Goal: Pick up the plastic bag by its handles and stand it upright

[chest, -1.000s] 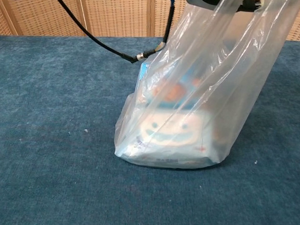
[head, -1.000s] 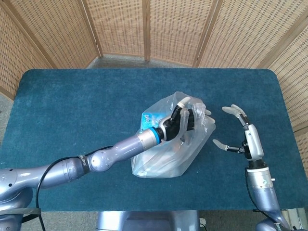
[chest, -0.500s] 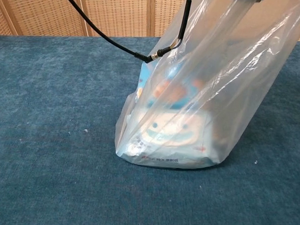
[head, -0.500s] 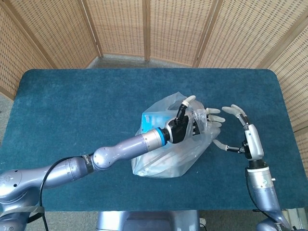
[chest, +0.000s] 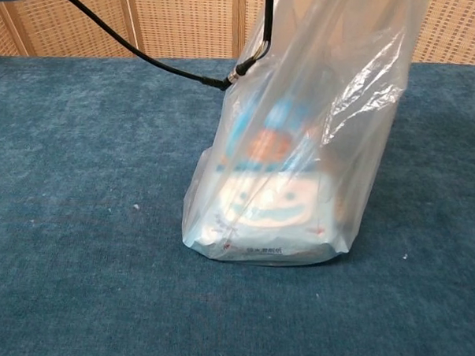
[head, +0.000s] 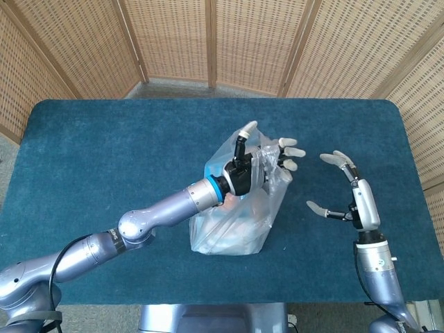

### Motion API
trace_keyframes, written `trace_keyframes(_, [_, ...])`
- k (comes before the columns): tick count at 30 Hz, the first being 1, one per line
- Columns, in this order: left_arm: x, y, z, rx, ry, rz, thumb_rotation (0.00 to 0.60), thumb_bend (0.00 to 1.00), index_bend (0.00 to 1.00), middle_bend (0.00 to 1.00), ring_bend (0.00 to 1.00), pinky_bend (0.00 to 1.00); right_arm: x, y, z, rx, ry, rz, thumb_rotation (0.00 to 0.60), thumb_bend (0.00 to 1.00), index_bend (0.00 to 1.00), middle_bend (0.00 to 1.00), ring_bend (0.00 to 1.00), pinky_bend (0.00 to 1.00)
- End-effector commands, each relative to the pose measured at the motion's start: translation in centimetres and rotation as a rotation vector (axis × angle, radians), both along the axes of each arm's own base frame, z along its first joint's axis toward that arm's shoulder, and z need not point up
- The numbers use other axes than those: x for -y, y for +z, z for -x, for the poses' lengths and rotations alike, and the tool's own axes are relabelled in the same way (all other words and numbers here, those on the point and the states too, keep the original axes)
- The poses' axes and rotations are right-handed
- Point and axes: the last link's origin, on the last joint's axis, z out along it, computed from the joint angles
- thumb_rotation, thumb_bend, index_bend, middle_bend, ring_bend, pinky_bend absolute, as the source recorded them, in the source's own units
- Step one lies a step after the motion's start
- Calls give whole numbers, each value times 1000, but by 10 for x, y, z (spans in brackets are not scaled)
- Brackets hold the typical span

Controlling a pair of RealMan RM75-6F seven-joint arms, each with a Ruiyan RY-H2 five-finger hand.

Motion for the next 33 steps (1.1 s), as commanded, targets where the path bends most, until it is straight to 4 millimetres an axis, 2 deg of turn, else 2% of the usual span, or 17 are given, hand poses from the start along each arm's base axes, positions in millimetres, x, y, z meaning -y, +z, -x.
trace_keyframes(1, [-1, 9, 2, 12, 18, -21, 0, 316, 449, 492, 585, 637, 0, 0, 0, -5, -1, 3, 600, 105, 202, 216, 100, 79])
trace_keyframes(5, [0, 18, 4, 11, 15, -49, 0, 370, 495, 538, 629, 685, 0, 0, 4, -32, -10, 9, 600, 125, 202, 216, 103, 80])
trace_keyframes(11, [1, 28, 8, 16, 19, -64, 0, 384, 520, 554, 639, 697, -2, 1, 10, -87, -19, 8, 600, 130, 209, 217, 109, 82])
trace_keyframes(20, [-2, 50, 8, 49, 22, -95, 0, 384, 520, 558, 639, 697, -11, 0, 33, -342, -61, -11, 600, 129, 226, 219, 115, 83])
trace_keyframes(24, [-2, 62, 5, 55, 9, -127, 0, 384, 522, 568, 642, 697, -24, -2, 52, -479, -115, -28, 600, 129, 226, 223, 114, 86])
trace_keyframes(33, [-1, 85, -3, 67, 40, -186, 0, 407, 609, 641, 710, 759, -51, -5, 75, -645, -196, -10, 600, 129, 232, 223, 114, 87])
